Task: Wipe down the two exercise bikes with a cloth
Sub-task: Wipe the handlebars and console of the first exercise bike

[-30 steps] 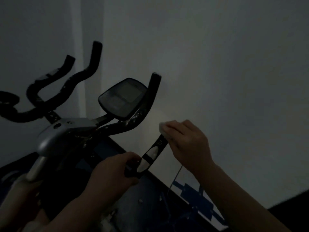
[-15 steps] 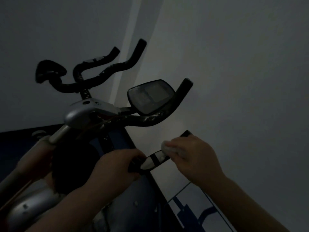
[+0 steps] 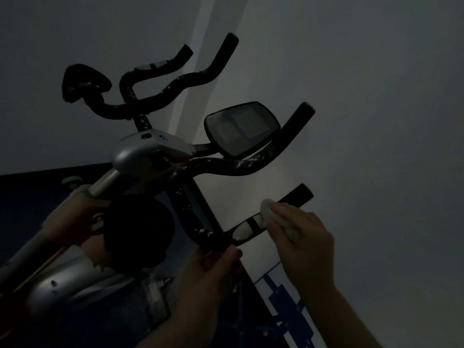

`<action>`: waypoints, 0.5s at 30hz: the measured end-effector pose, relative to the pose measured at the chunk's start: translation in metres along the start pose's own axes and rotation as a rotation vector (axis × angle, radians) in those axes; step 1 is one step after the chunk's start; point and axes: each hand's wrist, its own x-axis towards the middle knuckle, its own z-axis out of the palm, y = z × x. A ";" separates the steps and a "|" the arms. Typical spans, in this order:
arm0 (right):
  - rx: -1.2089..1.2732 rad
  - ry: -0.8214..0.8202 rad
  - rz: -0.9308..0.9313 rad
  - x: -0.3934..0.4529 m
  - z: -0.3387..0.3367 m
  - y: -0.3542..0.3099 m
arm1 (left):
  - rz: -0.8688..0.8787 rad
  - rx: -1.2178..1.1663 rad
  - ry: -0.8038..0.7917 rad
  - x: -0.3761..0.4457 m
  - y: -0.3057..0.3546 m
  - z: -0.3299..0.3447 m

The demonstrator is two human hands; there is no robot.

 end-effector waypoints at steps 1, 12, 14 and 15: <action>0.038 -0.036 -0.010 -0.005 0.003 -0.007 | -0.009 -0.034 -0.009 0.001 0.003 0.001; -0.196 0.043 -0.088 0.000 0.005 -0.003 | -0.035 0.006 0.025 0.008 0.003 -0.006; -0.142 -0.004 -0.132 -0.014 0.016 -0.007 | -0.029 0.022 0.015 0.009 0.003 -0.007; -0.088 -0.058 -0.148 -0.017 0.017 -0.011 | -0.019 0.037 0.017 0.010 0.003 -0.007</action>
